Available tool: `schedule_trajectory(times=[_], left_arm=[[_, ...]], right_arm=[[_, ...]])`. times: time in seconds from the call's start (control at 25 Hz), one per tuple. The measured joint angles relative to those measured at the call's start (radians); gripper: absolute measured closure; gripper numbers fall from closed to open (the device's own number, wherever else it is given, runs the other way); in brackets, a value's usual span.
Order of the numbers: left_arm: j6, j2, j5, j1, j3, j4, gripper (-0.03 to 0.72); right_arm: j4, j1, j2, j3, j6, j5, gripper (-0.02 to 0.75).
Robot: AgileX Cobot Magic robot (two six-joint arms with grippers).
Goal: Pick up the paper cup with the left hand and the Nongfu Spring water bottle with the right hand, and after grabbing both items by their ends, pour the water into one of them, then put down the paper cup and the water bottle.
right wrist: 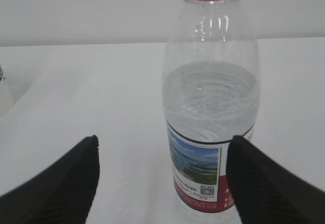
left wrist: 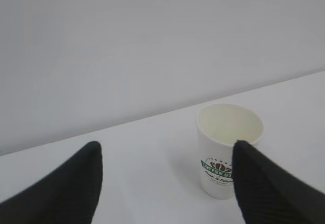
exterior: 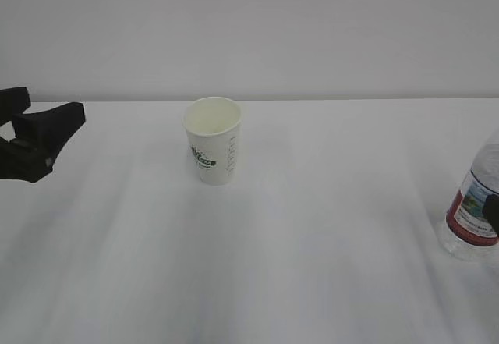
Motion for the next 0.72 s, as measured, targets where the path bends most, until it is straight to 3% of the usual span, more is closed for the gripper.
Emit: schedule_trajectory(times=[0.56,0.72], left_arm=[[0.0,0.174,-0.104,0.0,0.0,0.008,0.109],[0.0,0.214,-0.161,0.0,0.0,0.008,0.109]], right_arm=[[0.07,0.0,0.47,0.026,0.0,-0.5,0.151],[0.072,0.0,0.606,0.026,0.002,-0.537,0.15]])
